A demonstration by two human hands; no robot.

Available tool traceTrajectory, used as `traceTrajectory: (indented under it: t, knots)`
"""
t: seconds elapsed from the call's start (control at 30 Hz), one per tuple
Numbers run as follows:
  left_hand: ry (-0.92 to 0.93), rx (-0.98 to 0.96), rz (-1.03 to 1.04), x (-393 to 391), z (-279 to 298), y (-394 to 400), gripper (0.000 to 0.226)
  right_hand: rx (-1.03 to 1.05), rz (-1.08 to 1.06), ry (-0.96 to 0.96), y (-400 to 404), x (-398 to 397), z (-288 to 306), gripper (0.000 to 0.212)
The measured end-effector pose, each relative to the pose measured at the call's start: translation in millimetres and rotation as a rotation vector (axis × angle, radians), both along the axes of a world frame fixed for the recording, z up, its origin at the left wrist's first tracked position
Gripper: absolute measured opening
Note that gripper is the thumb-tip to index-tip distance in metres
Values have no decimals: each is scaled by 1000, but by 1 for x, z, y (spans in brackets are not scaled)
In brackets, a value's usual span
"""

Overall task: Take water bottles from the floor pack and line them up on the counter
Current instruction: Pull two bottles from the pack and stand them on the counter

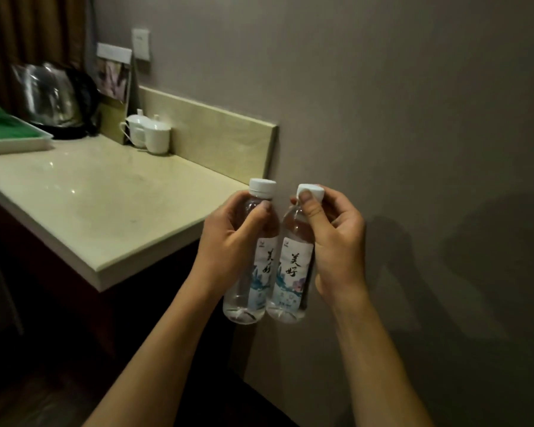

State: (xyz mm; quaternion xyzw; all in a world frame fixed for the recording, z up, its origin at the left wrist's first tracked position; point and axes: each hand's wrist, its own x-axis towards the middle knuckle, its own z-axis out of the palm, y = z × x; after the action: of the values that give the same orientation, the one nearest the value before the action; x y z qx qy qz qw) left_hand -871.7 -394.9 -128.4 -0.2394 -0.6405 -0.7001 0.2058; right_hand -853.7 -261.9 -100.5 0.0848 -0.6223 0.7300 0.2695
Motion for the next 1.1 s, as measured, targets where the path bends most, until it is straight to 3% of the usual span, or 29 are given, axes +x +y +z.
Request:
traceTrajectory:
  t: [0.23, 0.47, 0.7, 0.9, 1.1]
  knots:
    - [93, -93, -1, -16, 36, -106, 34, -23, -29, 70, -107, -12, 23, 29]
    - [76, -78, -4, -68, 39, -165, 30, -21, -77, 78, -170, -54, 29, 24]
    - [57, -111, 16, -135, 34, -195, 36, 21, -73, 78, -199, -126, 19, 43]
    - [55, -164, 41, -206, 30, -202, 41, 40, -89, 88, -203, -205, 7, 35]
    - [54, -171, 116, -269, 16, -204, 21, 20, -76, 88, -206, -267, -7, 31]
